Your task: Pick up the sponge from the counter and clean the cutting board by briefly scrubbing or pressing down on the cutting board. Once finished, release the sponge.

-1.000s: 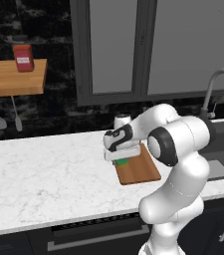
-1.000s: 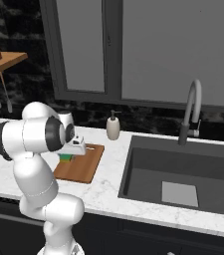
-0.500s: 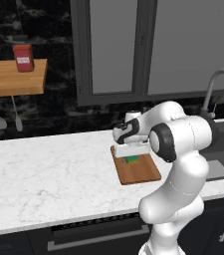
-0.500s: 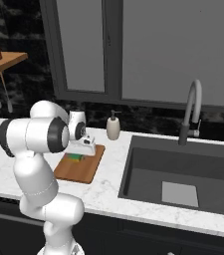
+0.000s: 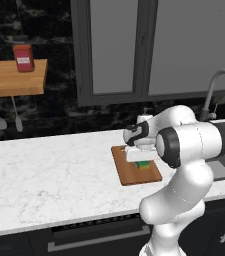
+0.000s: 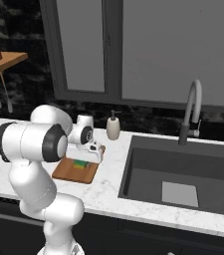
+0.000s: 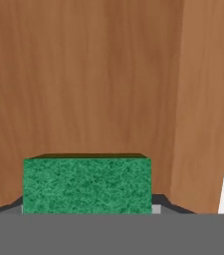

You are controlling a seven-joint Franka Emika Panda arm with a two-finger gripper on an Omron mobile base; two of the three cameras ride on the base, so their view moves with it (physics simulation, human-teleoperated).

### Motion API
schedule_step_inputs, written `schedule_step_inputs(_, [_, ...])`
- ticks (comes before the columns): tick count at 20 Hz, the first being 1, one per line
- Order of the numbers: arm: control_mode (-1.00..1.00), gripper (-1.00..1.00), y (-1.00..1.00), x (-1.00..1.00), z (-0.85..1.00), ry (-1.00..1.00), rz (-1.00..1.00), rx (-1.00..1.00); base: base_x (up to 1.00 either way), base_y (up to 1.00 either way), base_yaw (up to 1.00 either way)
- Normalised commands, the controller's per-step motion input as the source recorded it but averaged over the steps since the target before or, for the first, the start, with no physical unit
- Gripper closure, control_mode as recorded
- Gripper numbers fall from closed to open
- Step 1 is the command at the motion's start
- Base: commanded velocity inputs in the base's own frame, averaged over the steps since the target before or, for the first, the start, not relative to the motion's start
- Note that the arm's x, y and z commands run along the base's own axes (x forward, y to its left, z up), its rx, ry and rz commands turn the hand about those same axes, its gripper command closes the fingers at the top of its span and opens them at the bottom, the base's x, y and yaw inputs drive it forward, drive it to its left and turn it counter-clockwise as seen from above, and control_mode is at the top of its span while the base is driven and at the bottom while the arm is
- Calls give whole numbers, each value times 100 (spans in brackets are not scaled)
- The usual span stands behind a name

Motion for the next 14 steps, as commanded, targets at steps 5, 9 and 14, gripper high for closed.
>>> schedule_step_inputs(5, [-100,100,-19,-48,0,39,1,0,0,0,0])
schedule_step_inputs(9, [-100,100,-29,-62,-6,41,8,0,0,0,0])
schedule_step_inputs(14, [-100,100,-32,-68,-24,9,0,0,0,0,0])
